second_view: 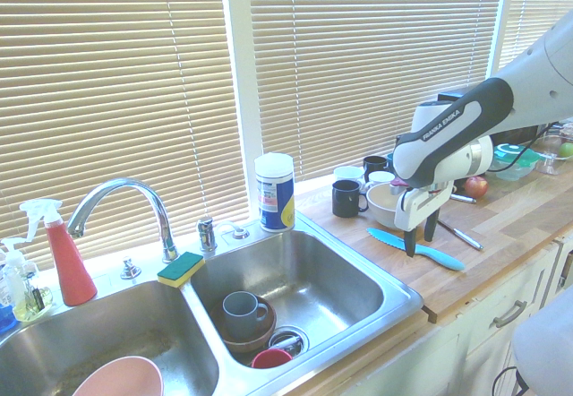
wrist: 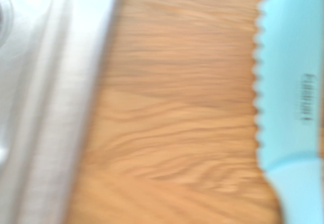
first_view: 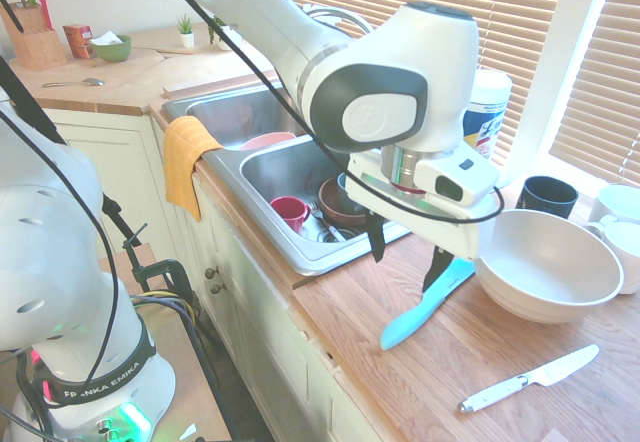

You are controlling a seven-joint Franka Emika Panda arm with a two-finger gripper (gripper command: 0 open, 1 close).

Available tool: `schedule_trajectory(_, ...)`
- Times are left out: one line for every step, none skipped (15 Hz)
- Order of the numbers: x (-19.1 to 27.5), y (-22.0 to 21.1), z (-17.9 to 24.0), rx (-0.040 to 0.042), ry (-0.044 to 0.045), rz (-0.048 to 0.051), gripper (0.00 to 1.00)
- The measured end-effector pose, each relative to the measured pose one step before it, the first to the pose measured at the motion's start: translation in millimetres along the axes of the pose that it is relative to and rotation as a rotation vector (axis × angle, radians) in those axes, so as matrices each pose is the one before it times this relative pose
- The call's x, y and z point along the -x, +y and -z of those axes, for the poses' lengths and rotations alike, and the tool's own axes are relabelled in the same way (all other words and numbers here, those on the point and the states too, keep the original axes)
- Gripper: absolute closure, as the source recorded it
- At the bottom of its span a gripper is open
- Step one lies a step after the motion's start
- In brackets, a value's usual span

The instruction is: Put the knife into the sink

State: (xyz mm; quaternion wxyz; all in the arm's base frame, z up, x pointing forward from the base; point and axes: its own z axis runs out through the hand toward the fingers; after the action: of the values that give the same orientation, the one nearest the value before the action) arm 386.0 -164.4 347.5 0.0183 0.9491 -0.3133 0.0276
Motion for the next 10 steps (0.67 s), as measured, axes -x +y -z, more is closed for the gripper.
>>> schedule_trajectory(-2.49,3.23,-6.90,0.00855,0.00140,-0.00980,0.00)
schedule_trajectory(-2.35,2.71,-7.03,0.01548,0.00373,-0.00268,0.00)
schedule_trajectory(-1.84,2.94,-6.10,0.01870,0.00348,-0.00261,0.00)
schedule_trajectory(-1.30,2.31,-5.24,0.00959,-0.00018,-0.00202,0.00)
schedule_trajectory(-0.31,1.42,-4.17,0.00285,-0.00661,-0.00241,0.00)
schedule_trajectory(-0.03,0.83,-2.64,0.00017,-0.00590,-0.00361,0.00)
schedule_trajectory(0.20,-0.30,-1.49,-0.00501,-0.00564,-0.00581,1.00)
schedule_trajectory(0.31,-0.85,-1.04,-0.01061,-0.00669,-0.00975,1.00)
schedule_trajectory(0.25,-1.02,-0.62,-0.00792,-0.00447,-0.00465,1.00)
schedule_trajectory(0.21,-0.76,-0.24,-0.00342,-0.00196,-0.00131,1.00)
